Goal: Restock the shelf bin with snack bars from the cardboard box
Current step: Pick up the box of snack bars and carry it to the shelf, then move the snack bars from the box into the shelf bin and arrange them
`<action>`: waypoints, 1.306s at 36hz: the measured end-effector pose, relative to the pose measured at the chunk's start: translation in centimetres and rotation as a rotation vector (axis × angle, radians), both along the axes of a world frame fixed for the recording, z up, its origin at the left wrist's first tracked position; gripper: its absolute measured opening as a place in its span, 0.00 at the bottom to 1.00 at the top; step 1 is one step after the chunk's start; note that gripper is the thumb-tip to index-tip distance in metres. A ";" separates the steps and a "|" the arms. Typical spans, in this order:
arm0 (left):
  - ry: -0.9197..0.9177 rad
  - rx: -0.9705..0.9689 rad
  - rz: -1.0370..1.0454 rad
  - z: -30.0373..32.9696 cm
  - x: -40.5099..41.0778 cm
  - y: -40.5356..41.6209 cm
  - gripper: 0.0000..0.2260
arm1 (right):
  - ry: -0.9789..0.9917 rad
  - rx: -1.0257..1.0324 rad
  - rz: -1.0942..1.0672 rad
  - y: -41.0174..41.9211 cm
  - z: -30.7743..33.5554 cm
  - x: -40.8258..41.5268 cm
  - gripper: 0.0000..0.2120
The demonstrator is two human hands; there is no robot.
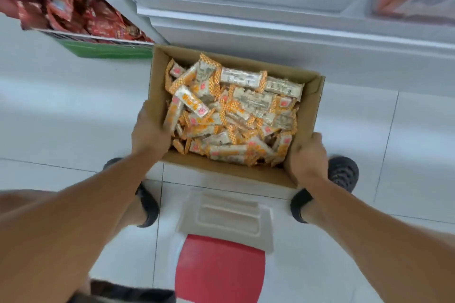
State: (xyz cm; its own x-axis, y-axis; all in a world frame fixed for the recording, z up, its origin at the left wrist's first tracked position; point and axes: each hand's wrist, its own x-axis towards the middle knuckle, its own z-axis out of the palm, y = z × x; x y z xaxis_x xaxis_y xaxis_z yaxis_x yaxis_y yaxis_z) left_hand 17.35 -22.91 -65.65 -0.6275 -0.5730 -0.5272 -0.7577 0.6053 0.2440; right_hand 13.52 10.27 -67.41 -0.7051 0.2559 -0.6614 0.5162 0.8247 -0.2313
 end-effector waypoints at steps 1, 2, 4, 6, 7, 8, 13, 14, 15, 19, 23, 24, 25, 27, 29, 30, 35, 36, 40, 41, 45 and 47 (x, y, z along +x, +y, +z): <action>0.091 0.010 -0.070 0.3 -1.4 0.9 0.25 | 0.135 -0.048 0.009 -0.4 0.4 -1.4 0.21; 0.171 0.044 -0.185 0.4 -3.0 2.1 0.28 | 0.278 -0.090 0.080 -1.0 1.0 -3.1 0.28; 0.226 0.109 -0.508 0.0 -5.9 4.7 0.29 | 0.378 -0.215 0.355 -2.0 1.5 -6.2 0.34; 0.193 0.099 -0.784 -1.4 -8.2 6.6 0.28 | 0.223 -0.317 0.648 -2.8 0.2 -8.3 0.36; 0.157 0.079 -0.858 -2.3 -9.2 7.3 0.28 | 0.146 -0.325 0.735 -2.9 -0.8 -9.0 0.38; 0.132 0.054 -0.902 -3.3 -10.0 7.6 0.27 | 0.111 -0.326 0.769 -3.0 -2.0 -9.5 0.40; 0.526 0.043 -0.891 -7.1 -11.9 7.2 0.26 | 0.456 -0.285 0.770 -4.1 -6.5 -10.6 0.36; 0.616 0.060 -0.885 -8.0 -11.8 6.6 0.25 | 0.513 -0.265 0.768 -4.2 -7.2 -10.6 0.35; 0.672 0.063 -0.889 -8.8 -11.4 6.0 0.25 | 0.553 -0.249 0.771 -4.3 -7.6 -10.6 0.36; 0.681 -0.087 -0.984 -10.9 -10.0 4.5 0.31 | 0.589 -0.128 0.896 -4.6 -8.2 -9.7 0.38; 0.408 -0.283 -0.976 -8.8 -10.0 6.4 0.36 | 0.551 0.008 0.958 -4.8 -6.9 -7.8 0.35; 0.318 -0.315 -0.980 -7.9 -9.8 7.0 0.33 | 0.524 0.060 0.956 -4.6 -6.4 -7.1 0.32; 0.247 -0.306 -0.968 -7.0 -9.4 7.5 0.29 | 0.503 0.095 0.939 -4.5 -5.7 -6.3 0.30; 0.221 -0.228 -0.906 -5.8 -8.3 7.9 0.21 | 0.468 0.112 0.860 -4.2 -4.7 -5.2 0.26; 0.238 -0.091 -0.803 -5.0 -7.3 8.0 0.16 | 0.408 0.103 0.761 -3.8 -3.8 -4.6 0.23; 0.272 0.005 -0.715 -4.6 -6.8 8.1 0.15 | 0.413 0.052 0.676 -3.7 -3.5 -4.3 0.21; 0.379 0.560 -0.157 -1.3 -5.2 9.0 0.10 | 0.213 -0.838 -0.197 -3.8 -0.2 -2.8 0.08; 0.370 0.672 -0.091 -0.9 -5.0 9.2 0.10 | 0.062 -1.035 -0.309 -3.8 0.3 -2.6 0.05; 0.347 1.086 0.104 -0.3 -4.8 10.0 0.20 | -0.167 -1.336 -0.326 -4.3 0.4 -2.8 0.13; 0.351 1.118 0.119 -0.2 -4.7 10.0 0.24 | -0.186 -1.352 -0.306 -4.7 0.4 -2.8 0.14; 0.352 1.222 0.078 -0.8 -4.0 10.0 0.34 | -0.205 -1.332 -0.245 -6.5 0.0 -3.1 0.11; 0.392 1.194 0.098 -1.9 -3.7 9.5 0.37 | -0.155 -1.268 -0.222 -7.0 -0.4 -3.5 0.14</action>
